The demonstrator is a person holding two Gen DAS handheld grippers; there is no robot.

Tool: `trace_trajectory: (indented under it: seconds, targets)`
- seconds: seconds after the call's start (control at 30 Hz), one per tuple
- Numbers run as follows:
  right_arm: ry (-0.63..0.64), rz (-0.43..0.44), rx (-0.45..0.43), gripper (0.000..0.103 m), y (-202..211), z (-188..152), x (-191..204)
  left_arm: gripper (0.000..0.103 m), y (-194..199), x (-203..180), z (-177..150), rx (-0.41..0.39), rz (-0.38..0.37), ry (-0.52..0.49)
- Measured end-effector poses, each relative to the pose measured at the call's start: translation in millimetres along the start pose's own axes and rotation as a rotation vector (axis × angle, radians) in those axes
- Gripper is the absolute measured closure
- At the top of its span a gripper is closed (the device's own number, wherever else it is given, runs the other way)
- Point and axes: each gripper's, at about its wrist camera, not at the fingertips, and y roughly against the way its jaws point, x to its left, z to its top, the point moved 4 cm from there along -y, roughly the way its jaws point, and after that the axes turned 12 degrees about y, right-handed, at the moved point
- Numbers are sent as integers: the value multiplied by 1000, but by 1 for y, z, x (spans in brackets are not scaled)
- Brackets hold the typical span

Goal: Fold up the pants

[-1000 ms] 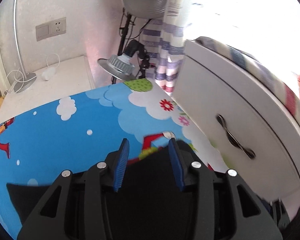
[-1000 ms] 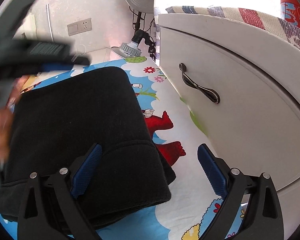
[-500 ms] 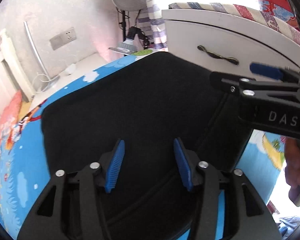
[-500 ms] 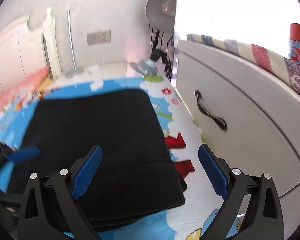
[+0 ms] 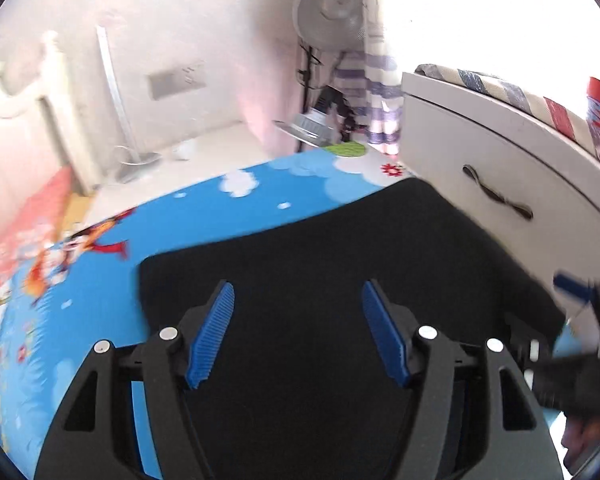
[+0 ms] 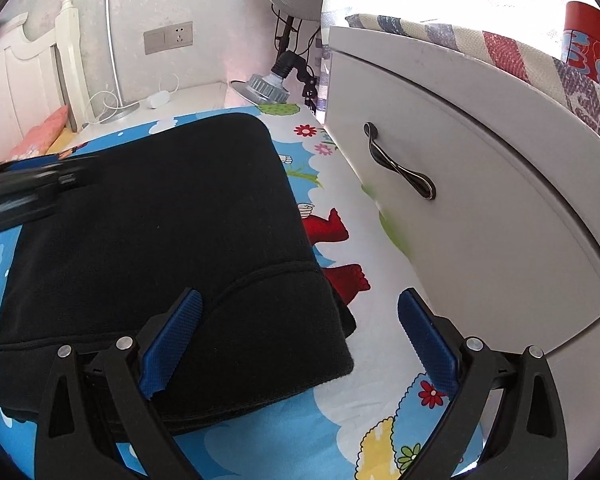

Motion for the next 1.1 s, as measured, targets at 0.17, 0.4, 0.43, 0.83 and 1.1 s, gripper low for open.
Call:
trace_trajectory:
  seconds: [0.17, 0.4, 0.43, 0.83, 1.1]
  targets:
    - [13, -18, 7, 8, -1, 0, 1, 35, -72, -23, 18, 120, 54, -30]
    - [-24, -21, -35, 8, 21, 1, 0, 25, -48, -3, 47, 10, 131, 45]
    - [-33, -30, -43, 8, 28, 0, 1, 21, -34, 2, 48, -17, 118, 65]
    - [-102, 4, -105, 5, 116, -17, 21, 2, 118, 17, -56, -45, 51, 151]
    - [-124, 28, -75, 5, 124, -26, 15, 2, 143, 3, -93, -15, 93, 191]
